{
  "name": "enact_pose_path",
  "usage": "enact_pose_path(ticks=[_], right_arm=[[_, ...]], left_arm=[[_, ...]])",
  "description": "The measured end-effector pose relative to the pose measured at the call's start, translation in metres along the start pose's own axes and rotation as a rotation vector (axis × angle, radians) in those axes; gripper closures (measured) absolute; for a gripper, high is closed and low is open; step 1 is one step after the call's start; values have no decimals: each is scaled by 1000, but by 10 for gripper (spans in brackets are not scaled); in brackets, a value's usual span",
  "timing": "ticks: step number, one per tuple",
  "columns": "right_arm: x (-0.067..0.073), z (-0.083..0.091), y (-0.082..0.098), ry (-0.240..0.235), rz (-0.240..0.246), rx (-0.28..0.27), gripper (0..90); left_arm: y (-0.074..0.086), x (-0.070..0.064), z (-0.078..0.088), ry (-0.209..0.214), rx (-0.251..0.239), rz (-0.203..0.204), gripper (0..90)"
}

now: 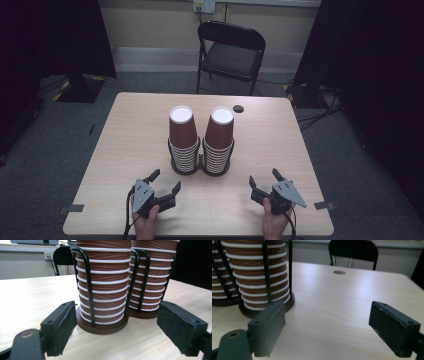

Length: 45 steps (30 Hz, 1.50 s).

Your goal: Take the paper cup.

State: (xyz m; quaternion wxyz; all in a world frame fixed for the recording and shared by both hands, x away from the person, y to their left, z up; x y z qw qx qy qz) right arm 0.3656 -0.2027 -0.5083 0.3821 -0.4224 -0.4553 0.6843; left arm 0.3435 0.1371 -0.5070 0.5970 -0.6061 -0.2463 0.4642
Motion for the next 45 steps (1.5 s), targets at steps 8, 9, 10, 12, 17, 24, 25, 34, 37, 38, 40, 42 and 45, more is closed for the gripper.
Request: enact_pose_path(ticks=[8,9,10,12,17,24,25,34,37,38,40,42,45], right_arm=[[4,0,-3,-53,-18,6,128],[7,-1,-5,-74,-17,5,131],[8,-1,-6,-79,-19,6,136],[13,-3,-9,-105,-5,17,134],[25,-8,-21,-153,16,0,135],[35,-11,-31,-210,-12,-40,136],[35,-11,-34,-214,-18,-43,136],[33,-11,-48,-225,-20,-101,206],[34,-12,-54,-241,-17,-120,216],[33,-12,-56,-243,-11,-130,212],[34,-13,-59,-252,-11,-136,212],[35,-14,-63,-269,-12,-140,219],[37,-16,-73,-283,19,-143,230]], left_arm=[[0,0,0,3,2,-4,157],[0,2,0,-1,2,-2,157],[0,2,0,-5,2,-1,157],[0,1,0,-5,4,-2,160],[0,2,0,5,2,-2,163],[0,1,1,6,-4,-11,165],[0,0,1,23,5,-20,166],[0,0,0,7,5,-34,163],[0,0,-1,10,11,-39,164],[0,0,0,17,9,-36,164],[0,0,0,20,5,-30,164],[0,1,1,24,0,-24,164],[0,1,1,27,0,-22,164]])
Point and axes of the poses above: each handheld gripper's, and its own axes: z roughly backward along the jaws, y roughly out of its underside, x roughly to its left, the point moved 6 cm from there along -z, roughly forward along the jaws, and after that the axes turned 12 degrees about z, right-handed, at the moved point
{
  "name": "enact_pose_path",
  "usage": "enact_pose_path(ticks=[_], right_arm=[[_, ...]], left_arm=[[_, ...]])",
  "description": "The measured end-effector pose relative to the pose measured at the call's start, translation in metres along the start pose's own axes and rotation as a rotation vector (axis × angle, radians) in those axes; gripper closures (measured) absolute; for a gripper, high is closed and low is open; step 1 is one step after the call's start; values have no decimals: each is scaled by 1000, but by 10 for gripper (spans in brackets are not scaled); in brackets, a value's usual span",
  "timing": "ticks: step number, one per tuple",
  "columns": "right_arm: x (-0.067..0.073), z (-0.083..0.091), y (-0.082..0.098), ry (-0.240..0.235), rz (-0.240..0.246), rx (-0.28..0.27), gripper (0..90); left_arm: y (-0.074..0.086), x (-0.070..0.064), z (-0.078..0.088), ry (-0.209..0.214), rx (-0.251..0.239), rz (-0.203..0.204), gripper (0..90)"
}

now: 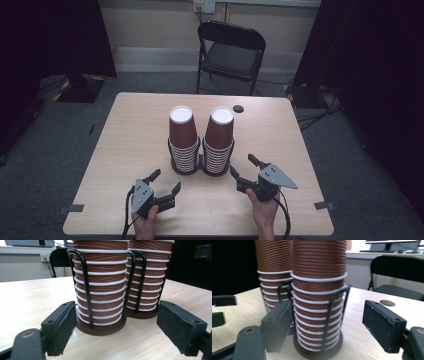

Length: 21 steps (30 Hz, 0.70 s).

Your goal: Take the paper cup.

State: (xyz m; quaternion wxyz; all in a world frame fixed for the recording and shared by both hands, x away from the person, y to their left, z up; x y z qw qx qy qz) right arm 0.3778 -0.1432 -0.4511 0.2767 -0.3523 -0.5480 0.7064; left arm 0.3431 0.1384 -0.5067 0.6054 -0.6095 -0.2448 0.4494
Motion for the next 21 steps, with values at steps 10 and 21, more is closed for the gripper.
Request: enact_pose_path(ticks=[10,21], right_arm=[[-5,-11,-24,-24,-18,-3,129],[-13,-29,-56,-48,-7,7,128]], left_arm=[[1,-1,0,4,13,-3,159],[1,-1,1,-10,11,-29,159]])
Point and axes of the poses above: each handheld gripper's, and its own axes: z roughly backward along the jaws, y roughly out of its underside, x roughly to its left, the point moved 6 cm from there along -z, roughly forward along the jaws, and after that the axes turned 12 degrees about z, right-handed, at the moved point
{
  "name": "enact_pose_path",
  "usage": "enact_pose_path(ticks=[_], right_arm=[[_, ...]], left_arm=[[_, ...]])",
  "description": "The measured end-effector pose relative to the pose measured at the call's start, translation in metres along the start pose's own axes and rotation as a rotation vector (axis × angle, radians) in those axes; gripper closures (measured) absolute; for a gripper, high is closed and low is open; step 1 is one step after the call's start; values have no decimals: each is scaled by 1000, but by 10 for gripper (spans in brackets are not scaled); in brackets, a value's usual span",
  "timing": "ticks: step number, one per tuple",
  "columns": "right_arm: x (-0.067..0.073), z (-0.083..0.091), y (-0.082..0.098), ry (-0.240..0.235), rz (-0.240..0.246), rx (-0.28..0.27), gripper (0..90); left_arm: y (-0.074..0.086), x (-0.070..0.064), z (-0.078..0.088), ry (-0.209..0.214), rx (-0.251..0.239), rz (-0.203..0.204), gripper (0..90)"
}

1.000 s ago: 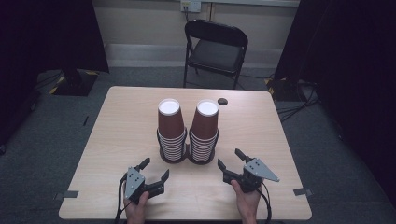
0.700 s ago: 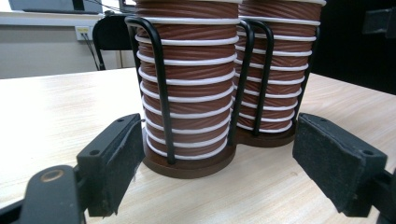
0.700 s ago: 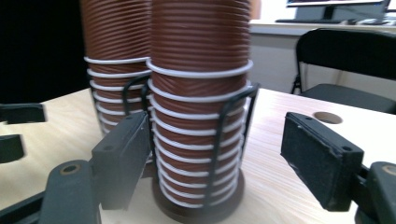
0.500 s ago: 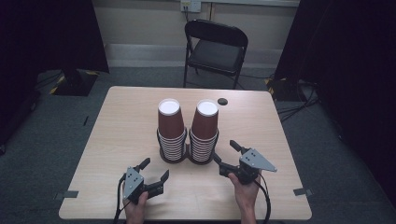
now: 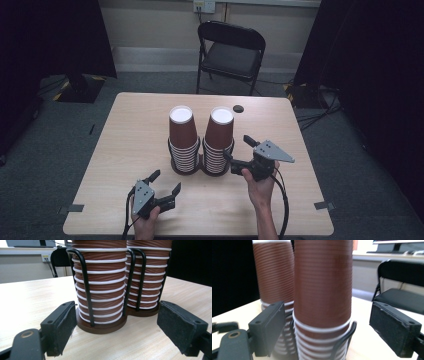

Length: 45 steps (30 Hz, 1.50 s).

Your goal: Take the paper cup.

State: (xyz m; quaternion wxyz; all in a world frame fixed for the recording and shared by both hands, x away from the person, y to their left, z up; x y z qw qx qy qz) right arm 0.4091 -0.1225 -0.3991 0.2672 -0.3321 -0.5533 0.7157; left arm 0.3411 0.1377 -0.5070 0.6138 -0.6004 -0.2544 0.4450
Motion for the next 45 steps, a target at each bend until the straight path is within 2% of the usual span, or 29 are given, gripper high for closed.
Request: enact_pose_path(ticks=[3,7,12,16,19,21,23,29,35,39,45], right_arm=[[-1,-2,-9,1,1,-30,129],[-4,-9,-15,-36,1,-7,129],[-8,-15,-21,-35,-1,-25,127],[-10,-26,-28,-52,-8,-21,127],[-9,-35,-32,-49,8,-7,126],[-9,-37,-32,-55,8,-1,127],[-11,-46,-33,-79,-14,6,127],[-8,-61,-27,-92,-24,23,123],[-9,-70,-23,-106,-38,28,117],[-9,-77,-20,-122,-48,52,111],[-8,-85,-16,-132,-55,84,94]], left_arm=[[0,0,1,14,-6,3,158],[0,0,1,16,1,4,157],[0,-1,1,12,-5,1,157],[0,-1,2,9,-12,5,157],[0,-1,2,13,-14,3,157],[0,-1,2,17,-13,3,158],[0,-1,2,15,-15,3,158],[0,0,3,10,-15,0,159],[0,0,2,16,-13,9,160],[0,-2,2,38,-4,2,165],[0,-1,1,38,-3,5,164]])
Point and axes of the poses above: each handheld gripper's, and its own axes: z roughly backward along the jaws, y roughly out of its underside, x roughly to its left, the point moved 6 cm from there along -z, roughly forward along the jaws, and after that the axes turned 12 degrees about z, right-handed, at the moved point
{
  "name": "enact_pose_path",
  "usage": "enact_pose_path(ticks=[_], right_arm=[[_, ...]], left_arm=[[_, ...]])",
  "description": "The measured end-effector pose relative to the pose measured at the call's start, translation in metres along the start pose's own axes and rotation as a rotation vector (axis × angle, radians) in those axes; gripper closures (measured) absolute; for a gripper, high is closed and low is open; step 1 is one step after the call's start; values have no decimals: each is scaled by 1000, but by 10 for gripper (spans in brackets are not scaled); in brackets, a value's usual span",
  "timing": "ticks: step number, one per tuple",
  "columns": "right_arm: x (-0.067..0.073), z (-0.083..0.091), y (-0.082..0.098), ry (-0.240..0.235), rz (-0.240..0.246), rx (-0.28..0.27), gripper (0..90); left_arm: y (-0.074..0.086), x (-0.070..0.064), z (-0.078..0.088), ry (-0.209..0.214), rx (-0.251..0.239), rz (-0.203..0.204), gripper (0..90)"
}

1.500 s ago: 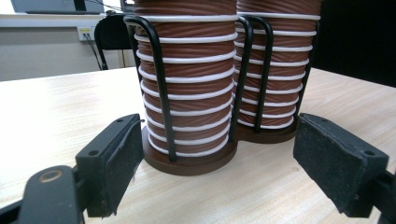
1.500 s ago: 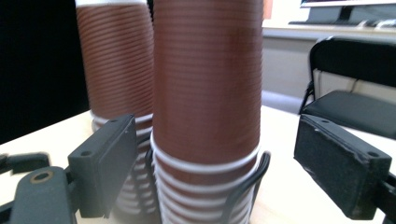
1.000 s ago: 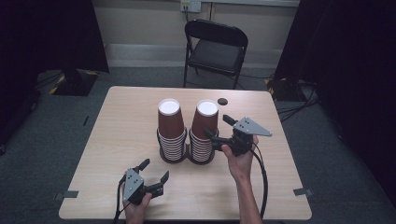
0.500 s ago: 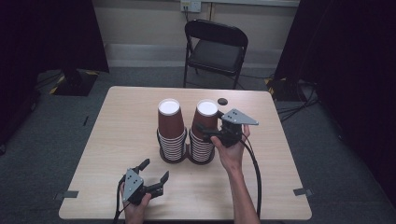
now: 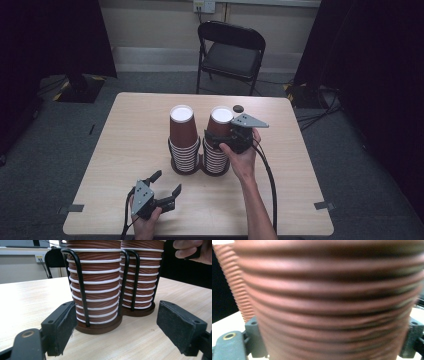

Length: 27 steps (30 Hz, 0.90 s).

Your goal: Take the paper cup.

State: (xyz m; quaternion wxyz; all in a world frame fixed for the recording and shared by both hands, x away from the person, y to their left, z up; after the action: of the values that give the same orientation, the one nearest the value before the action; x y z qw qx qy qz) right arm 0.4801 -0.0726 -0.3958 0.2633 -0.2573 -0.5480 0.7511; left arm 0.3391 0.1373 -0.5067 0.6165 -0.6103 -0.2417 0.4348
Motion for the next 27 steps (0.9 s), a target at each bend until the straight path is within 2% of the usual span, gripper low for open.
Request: enact_pose_path(ticks=[8,13,22,27], right_arm=[[1,-3,0,2,10,43,105],[1,-1,-3,3,30,46,121],[0,6,-14,5,24,-10,123],[-1,6,-15,14,15,-8,123]], left_arm=[[0,0,0,-1,1,-3,166],[0,0,0,5,1,-2,165],[0,-1,-1,9,13,-7,166],[1,-1,-2,2,18,-8,166]])
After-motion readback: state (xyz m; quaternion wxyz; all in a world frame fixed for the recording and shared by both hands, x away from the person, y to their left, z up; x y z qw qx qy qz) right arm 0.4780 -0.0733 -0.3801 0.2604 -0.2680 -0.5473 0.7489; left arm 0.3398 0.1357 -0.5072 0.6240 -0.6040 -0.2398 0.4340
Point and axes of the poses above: each handheld gripper's, and its own axes: z roughly backward along the jaws, y roughly out of its underside, x roughly to its left, the point moved 6 cm from there along -z, roughly forward along the jaws, and after that the axes turned 12 degrees about z, right-handed, at the moved point
